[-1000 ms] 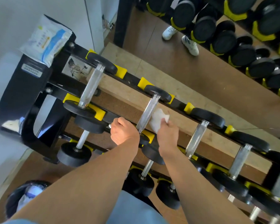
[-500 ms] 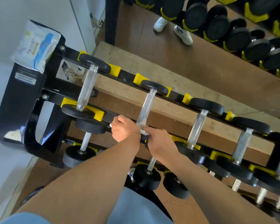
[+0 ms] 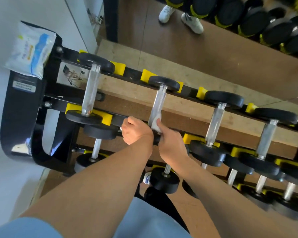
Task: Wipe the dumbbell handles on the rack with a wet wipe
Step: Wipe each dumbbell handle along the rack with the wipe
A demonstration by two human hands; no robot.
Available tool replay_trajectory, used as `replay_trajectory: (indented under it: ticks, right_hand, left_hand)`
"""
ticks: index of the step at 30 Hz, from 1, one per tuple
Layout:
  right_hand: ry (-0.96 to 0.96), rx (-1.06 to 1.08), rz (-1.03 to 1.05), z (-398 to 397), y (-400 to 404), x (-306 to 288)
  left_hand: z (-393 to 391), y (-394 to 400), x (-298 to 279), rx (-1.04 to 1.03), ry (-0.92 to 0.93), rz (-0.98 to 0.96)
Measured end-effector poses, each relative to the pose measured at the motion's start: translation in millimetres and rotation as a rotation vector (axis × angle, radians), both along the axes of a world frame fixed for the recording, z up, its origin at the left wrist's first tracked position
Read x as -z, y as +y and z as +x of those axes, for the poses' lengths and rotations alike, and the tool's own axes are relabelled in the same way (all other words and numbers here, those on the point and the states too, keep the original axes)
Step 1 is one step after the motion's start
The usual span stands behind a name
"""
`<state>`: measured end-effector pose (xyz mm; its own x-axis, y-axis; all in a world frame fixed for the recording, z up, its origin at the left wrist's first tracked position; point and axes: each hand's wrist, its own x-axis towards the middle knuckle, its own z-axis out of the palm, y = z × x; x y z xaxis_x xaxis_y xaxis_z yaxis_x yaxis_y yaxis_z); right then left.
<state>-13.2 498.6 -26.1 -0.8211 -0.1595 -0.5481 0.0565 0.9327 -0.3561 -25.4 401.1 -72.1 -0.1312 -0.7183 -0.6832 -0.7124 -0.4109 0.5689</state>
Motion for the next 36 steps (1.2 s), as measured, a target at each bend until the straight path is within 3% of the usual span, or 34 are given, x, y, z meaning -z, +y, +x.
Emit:
replay_trajectory:
  ticks: [3,6,8,11,13,17,21,23,25,28,30,31,33,36]
  right_hand:
    - [-0.027,-0.057,-0.092,-18,11,-28]
    - [0.283,-0.003,-0.265,-53,0,-48]
    - [0.461,-0.308,-0.197,-76,-11,-39]
    - [0.475,-0.967,0.065,-112,-17,-3]
    - [0.429,-1.109,0.199,-123,-17,4]
    - [0.242,-1.009,0.151,-81,-26,-3]
    - [-0.094,-0.332,-0.102,-61,-31,-21]
    - [0.017,-0.146,-0.169,-75,-34,-29]
    - [0.227,-0.23,-0.18,-93,-41,-37]
    - [0.514,-0.837,-0.213,-120,-49,-35]
    - [0.645,-1.275,0.078,-141,-40,-21]
    - [0.633,-1.38,0.271,-148,-33,-16]
    - [0.532,-1.407,0.411,-146,-21,-11]
    - [0.417,-1.172,0.177,-114,-18,-6]
  left_hand:
    - [-1,4,-9,0.006,0.003,-0.036]
    - [0,5,-10,-0.084,0.066,-0.033]
    - [-1,6,-9,-0.187,0.08,-0.003]
    - [-2,6,-15,-0.328,0.093,0.058]
    - [-3,7,-16,-0.399,0.121,0.087]
    - [0,4,-14,-0.492,0.154,0.165]
    - [3,6,-10,-0.494,0.194,0.204]
    - [1,6,-15,-0.491,0.183,0.184]
    - [1,7,-20,-0.47,0.197,0.178]
    - [2,7,-17,-0.461,0.191,0.173]
    - [2,8,-16,-0.453,0.18,0.165]
    - [2,9,-15,-0.446,0.178,0.165]
    - [1,10,-12,-0.439,0.177,0.17]
    - [1,8,-10,-0.45,0.173,0.16]
